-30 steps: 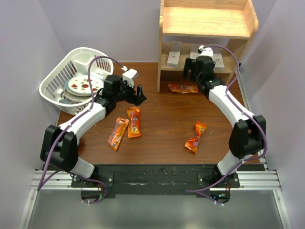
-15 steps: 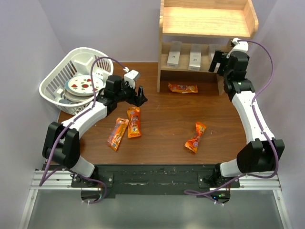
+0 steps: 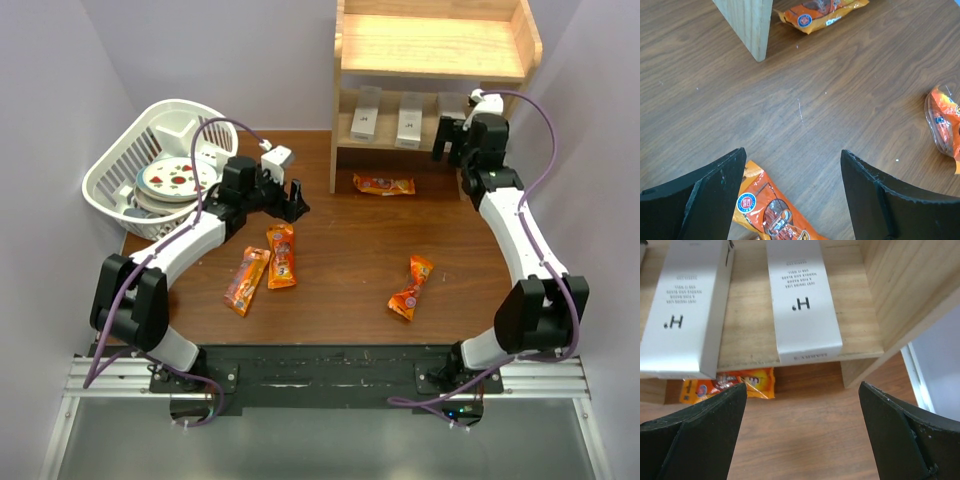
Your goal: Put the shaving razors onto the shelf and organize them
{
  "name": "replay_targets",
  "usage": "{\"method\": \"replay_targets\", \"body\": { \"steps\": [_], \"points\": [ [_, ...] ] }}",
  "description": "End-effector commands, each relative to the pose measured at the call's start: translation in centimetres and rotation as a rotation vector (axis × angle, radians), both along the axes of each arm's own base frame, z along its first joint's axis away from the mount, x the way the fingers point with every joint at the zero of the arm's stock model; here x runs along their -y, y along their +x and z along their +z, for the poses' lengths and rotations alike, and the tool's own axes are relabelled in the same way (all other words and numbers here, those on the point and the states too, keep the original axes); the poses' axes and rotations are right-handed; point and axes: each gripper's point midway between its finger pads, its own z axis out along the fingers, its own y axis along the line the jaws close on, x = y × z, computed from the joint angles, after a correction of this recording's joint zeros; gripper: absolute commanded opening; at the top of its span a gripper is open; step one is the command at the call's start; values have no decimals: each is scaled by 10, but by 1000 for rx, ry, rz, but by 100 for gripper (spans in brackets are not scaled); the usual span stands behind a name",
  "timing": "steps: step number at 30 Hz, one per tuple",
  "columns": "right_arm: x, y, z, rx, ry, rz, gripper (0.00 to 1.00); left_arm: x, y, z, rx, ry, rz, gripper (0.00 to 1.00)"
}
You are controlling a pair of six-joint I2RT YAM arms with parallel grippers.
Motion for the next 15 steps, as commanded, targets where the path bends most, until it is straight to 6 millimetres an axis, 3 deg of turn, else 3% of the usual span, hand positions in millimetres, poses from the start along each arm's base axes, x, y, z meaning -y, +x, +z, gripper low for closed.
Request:
{"method": "replay_targets", "body": {
  "steps": [1, 2, 3, 5, 6, 7, 8, 9, 10, 12, 13, 15],
  "points": [
    [2, -40, 1, -31, -68, 45, 99, -8, -6, 8, 29, 21, -7, 82],
    [-3, -49, -5, -45, -61, 79, 99, -9, -8, 6, 25, 24, -7, 82],
    [-22, -56, -14, -63, -89, 231, 99, -10, -12, 2, 15, 26, -11, 82],
    [-45, -87, -39, -91, -117, 418, 98, -13, -23, -13, -22, 30, -15, 82],
    [-75, -103, -46, -67, -170, 675, 98, -13, -27, -18, -36, 29, -17, 82],
    [-85, -130, -67, -115, -200, 792, 97, -14, -33, -26, -56, 31, -20, 82],
    [-94, -143, -77, -125, -236, 895, 97, -14, -36, -29, -61, 30, -27, 82],
    [-97, -153, -85, -117, -343, 1009, 98, -15, -39, -33, -70, 33, -31, 82],
    [-103, -174, -98, -174, -332, 1105, 97, -16, -43, -39, -79, 41, -37, 82],
    [-104, -184, -110, -206, -408, 1239, 97, -17, -47, -44, -88, 50, -49, 82],
    [-105, -203, -113, -271, -396, 1323, 95, -18, -48, -46, -89, 57, -55, 82],
    [-104, -211, -130, -332, -451, 1473, 93, -17, -51, -49, -97, 59, -73, 82]
  ]
}}
